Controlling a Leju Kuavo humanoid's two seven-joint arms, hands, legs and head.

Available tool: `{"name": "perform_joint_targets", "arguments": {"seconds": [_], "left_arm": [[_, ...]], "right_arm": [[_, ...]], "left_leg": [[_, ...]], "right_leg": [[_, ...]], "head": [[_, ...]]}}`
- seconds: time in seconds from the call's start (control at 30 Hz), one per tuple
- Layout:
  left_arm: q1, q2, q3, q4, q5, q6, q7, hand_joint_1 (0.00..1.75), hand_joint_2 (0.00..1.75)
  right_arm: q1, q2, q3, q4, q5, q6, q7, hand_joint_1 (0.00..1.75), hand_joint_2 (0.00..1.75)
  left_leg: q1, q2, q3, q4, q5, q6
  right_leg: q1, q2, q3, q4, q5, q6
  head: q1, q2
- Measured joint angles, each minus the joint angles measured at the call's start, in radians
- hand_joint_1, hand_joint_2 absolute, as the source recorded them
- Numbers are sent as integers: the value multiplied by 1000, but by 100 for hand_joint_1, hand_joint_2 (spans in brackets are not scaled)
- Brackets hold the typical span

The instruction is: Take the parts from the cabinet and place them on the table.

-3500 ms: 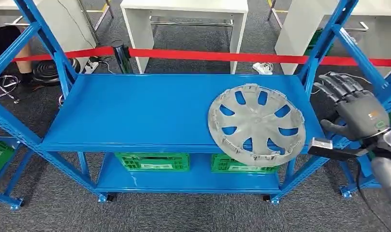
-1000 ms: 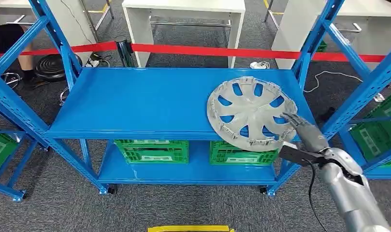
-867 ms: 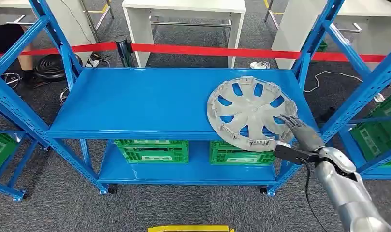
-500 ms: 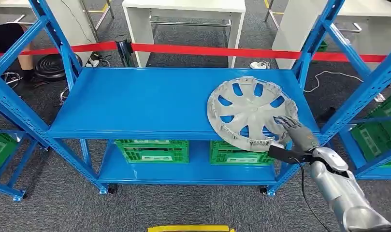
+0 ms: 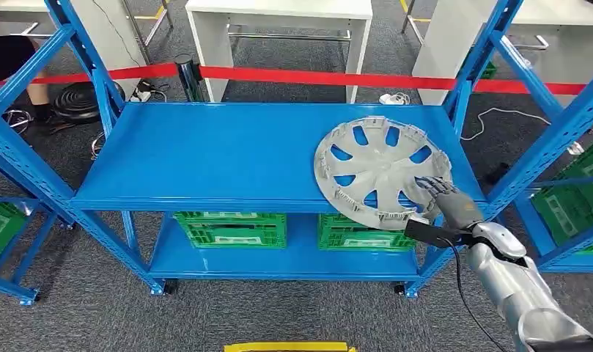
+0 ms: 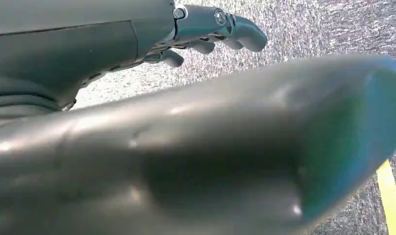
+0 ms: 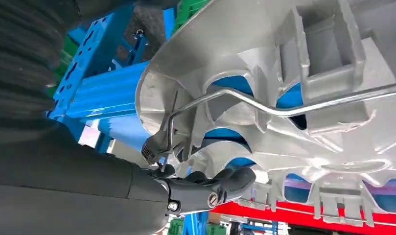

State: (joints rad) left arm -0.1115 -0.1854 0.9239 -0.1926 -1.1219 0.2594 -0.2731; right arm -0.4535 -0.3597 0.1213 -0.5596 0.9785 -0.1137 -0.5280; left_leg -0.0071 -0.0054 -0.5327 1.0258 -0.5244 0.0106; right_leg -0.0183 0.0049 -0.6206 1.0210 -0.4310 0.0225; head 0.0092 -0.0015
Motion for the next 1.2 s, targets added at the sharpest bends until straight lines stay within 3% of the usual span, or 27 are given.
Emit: {"name": "perform_joint_targets", "arguments": {"seconds": [0.33, 0.43, 0.47, 0.5, 0.53, 0.7, 0.73, 0.8, 0.87, 1.03, 1.07, 1.2], "left_arm": [[1, 0, 0, 0, 0, 1, -2, 0, 0], [0, 0, 0, 0, 0, 2, -2, 0, 0], [0, 0, 0, 0, 0, 3, -2, 0, 0], [0, 0, 0, 0, 0, 3, -2, 0, 0], [0, 0, 0, 0, 0, 3, -1, 0, 0], [0, 0, 0, 0, 0, 7, 7, 0, 0], [0, 0, 0, 0, 0, 10, 7, 0, 0], [1, 0, 0, 0, 0, 11, 7, 0, 0], [1, 0, 0, 0, -1, 11, 6, 0, 0], [0, 0, 0, 0, -12, 11, 2, 0, 0], [0, 0, 0, 0, -12, 11, 2, 0, 175], [0, 0, 0, 0, -12, 11, -3, 0, 175]], "right_arm": [[-1, 0, 0, 3, 0, 0, 0, 0, 175], [-3, 0, 0, 5, 0, 4, 5, 14, 175], [-4, 0, 0, 7, 0, 6, 8, 42, 175], [-5, 0, 0, 8, 0, 8, 11, 126, 175], [-6, 0, 0, 8, -1, 8, 14, 175, 175], [-13, 2, 0, 9, -4, 9, 25, 175, 175], [-14, 2, 0, 10, -3, 13, 30, 169, 175], [-17, 5, 0, 11, -3, 18, 39, 133, 175], [-19, 5, 0, 12, -3, 19, 43, 169, 175], [-20, 2, 0, 12, -10, 19, 45, 175, 175], [-20, 1, 0, 12, -10, 20, 45, 175, 175], [-25, -2, 0, 12, -9, 31, 43, 175, 175]], "left_leg": [[0, 0, 0, 0, 0, 0], [0, 0, 0, 0, 0, 0], [0, 0, 0, 0, 0, 0], [0, 0, 0, 0, 0, 0], [0, 0, 0, 0, 0, 0], [0, 0, 0, 0, 0, 0], [0, 0, 0, 0, 0, 0], [0, 0, 0, 0, 0, 0], [0, 0, 1, 0, 0, 0], [0, 0, 2, 0, 0, 0], [0, 0, 1, 0, 0, 0], [0, 0, 1, 0, 0, 0]], "right_leg": [[0, 0, 0, 0, 0, 0], [0, 0, 0, 0, 0, 0], [0, 0, 0, 0, 0, 0], [0, 0, 0, 0, 0, 0], [0, 0, 0, 0, 0, 0], [0, 0, 0, 0, 0, 0], [0, 0, 0, 0, 0, 0], [0, 0, 0, 0, 0, 0], [0, 0, 0, 0, 0, 0], [0, 0, 0, 0, 0, 0], [0, 0, 0, 0, 0, 0], [0, 0, 1, 0, 0, 0]], "head": [[0, 0], [0, 0], [0, 0], [0, 0], [0, 0], [0, 0], [0, 0], [0, 0], [0, 0], [0, 0], [0, 0], [0, 0]]}}
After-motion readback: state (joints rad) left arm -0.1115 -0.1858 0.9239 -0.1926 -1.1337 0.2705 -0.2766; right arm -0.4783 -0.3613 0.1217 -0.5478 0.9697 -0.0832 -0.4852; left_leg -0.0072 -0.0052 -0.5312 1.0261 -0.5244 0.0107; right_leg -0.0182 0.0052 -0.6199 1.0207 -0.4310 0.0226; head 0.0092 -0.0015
